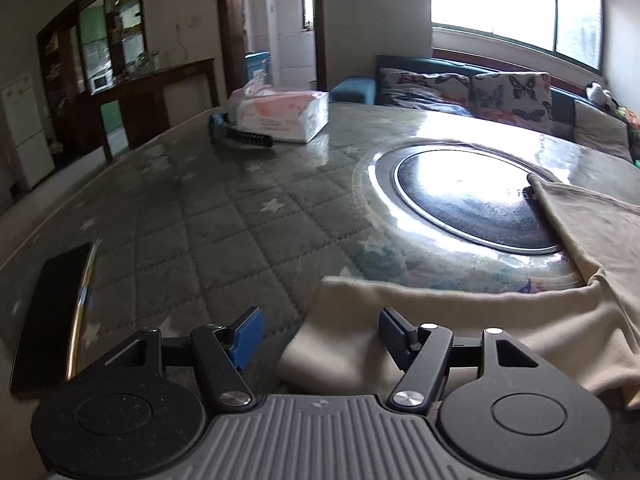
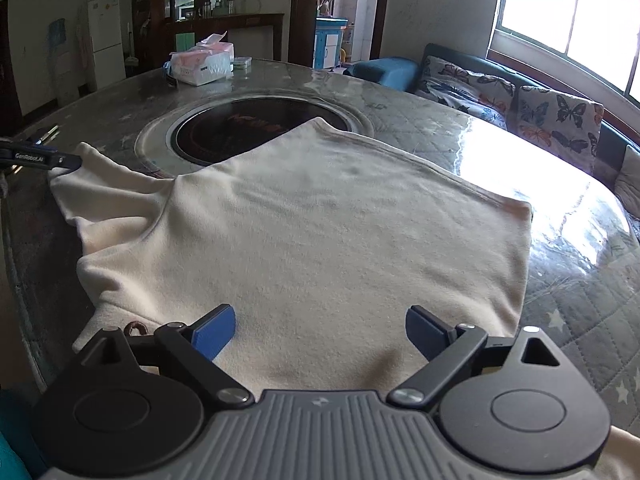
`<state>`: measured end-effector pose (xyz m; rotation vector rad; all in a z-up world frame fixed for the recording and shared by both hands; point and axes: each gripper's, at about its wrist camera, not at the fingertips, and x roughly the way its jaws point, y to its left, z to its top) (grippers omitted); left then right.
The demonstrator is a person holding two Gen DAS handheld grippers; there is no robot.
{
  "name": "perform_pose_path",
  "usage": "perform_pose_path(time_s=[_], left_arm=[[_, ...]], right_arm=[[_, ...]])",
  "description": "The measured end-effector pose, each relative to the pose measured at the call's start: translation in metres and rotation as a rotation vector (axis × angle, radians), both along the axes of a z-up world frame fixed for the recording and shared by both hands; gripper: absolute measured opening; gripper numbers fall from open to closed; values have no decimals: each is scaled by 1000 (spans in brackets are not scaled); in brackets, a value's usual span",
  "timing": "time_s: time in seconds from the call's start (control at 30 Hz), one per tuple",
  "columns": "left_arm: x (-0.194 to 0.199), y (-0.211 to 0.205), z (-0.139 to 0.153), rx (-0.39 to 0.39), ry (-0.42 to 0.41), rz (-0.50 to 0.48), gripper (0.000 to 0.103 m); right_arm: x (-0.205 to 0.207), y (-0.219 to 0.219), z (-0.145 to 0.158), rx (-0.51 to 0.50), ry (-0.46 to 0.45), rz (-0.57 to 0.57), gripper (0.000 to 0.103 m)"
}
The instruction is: Fold clothes
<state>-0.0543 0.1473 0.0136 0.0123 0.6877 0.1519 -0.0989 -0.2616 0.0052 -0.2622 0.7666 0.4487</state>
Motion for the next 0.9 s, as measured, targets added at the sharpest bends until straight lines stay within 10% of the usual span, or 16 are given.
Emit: perform_pose_path(time_s=[0.33,0.67,0.9], left_arm=[[27,-19,-1,104,-33,-144,15],[47,-26,-8,240,-44,-147,21],[43,-21,8,195,-50,-92,36]], right_arm=[[6,0,-3,5,19,-4,99],[10,-2,-5,17,37,-13,102],[5,2,0,1,16,-2,102]])
